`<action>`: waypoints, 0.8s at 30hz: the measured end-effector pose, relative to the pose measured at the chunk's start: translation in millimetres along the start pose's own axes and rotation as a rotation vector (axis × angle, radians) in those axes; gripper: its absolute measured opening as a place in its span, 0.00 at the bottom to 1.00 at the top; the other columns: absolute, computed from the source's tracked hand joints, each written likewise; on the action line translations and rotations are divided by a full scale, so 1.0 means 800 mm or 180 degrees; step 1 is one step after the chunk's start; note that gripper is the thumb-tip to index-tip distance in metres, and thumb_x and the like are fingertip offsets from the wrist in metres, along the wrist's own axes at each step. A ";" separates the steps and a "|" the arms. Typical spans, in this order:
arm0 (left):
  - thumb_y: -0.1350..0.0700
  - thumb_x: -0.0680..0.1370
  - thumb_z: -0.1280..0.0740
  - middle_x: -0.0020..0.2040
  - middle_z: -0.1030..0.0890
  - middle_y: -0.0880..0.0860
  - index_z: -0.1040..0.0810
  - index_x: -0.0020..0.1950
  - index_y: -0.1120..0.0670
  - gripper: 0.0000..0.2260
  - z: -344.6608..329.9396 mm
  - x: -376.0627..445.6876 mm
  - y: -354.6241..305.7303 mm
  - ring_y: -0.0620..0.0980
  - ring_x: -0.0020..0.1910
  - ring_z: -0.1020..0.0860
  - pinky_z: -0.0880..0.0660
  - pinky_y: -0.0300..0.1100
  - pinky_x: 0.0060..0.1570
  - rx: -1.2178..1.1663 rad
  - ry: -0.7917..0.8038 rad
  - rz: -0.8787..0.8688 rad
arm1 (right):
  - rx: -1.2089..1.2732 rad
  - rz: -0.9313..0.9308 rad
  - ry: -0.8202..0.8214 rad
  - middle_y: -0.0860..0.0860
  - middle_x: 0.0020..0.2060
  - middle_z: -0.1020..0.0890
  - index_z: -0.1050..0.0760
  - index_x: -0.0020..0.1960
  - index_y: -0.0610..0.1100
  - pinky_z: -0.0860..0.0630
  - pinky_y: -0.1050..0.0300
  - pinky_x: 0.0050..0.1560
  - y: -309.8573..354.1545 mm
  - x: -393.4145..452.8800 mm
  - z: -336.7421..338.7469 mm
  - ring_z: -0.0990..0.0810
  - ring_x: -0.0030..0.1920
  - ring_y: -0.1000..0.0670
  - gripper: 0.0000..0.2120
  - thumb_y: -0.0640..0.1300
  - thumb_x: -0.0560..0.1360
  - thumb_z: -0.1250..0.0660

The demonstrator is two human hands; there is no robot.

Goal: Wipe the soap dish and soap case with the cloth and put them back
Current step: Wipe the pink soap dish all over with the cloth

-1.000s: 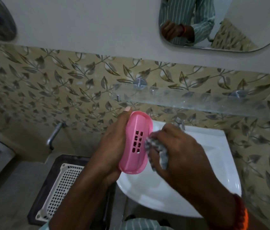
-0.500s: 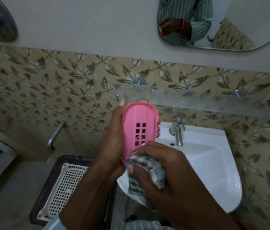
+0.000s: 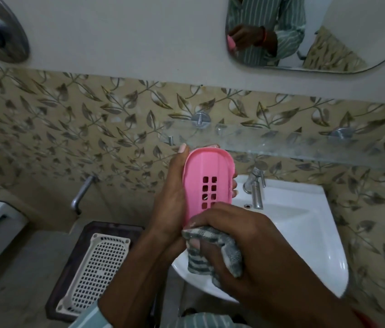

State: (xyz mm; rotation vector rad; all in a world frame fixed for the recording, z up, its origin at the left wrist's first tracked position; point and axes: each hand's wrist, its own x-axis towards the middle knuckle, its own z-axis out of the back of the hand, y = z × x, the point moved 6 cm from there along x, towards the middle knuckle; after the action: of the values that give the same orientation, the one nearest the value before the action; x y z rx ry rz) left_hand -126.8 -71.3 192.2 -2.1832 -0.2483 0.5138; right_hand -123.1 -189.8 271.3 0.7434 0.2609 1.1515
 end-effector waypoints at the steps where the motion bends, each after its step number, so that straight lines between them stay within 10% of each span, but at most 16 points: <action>1: 0.28 0.73 0.35 0.56 0.14 0.61 0.13 0.59 0.55 0.33 0.001 0.000 0.002 0.55 0.51 0.15 0.18 0.50 0.54 -0.0063 0.0020 0.0001 | 0.0179 -0.0005 -0.0112 0.59 0.47 0.19 0.20 0.54 0.52 0.24 0.64 0.48 -0.001 0.002 -0.002 0.21 0.48 0.59 0.08 0.44 0.75 0.30; 12: 0.28 0.70 0.35 0.61 0.15 0.62 0.15 0.63 0.52 0.34 0.010 0.003 -0.013 0.57 0.54 0.16 0.18 0.52 0.55 0.0113 0.0034 -0.0126 | -0.0823 -0.0165 0.0129 0.56 0.52 0.21 0.22 0.60 0.55 0.19 0.55 0.50 -0.027 -0.008 -0.004 0.20 0.48 0.54 0.23 0.42 0.66 0.25; 20: 0.26 0.69 0.32 0.60 0.15 0.64 0.17 0.65 0.56 0.39 0.008 0.003 0.011 0.58 0.53 0.15 0.18 0.50 0.51 0.0190 -0.0058 -0.0036 | 0.0459 -0.0040 -0.0439 0.58 0.48 0.21 0.20 0.54 0.53 0.23 0.62 0.48 -0.011 -0.005 -0.009 0.21 0.50 0.59 0.12 0.39 0.75 0.30; 24: 0.28 0.73 0.35 0.61 0.15 0.63 0.17 0.65 0.56 0.37 0.010 0.005 0.018 0.57 0.55 0.16 0.17 0.51 0.53 0.0088 0.0007 0.0067 | -0.0353 -0.0237 0.0034 0.60 0.51 0.26 0.26 0.56 0.57 0.21 0.59 0.48 -0.028 -0.018 -0.021 0.23 0.50 0.58 0.18 0.47 0.68 0.30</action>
State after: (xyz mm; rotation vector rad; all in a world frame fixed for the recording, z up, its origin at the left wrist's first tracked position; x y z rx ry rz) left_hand -126.6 -73.5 175.2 -2.1614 -0.2161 0.5234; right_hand -121.4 -200.5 241.9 0.6252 0.2300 1.0906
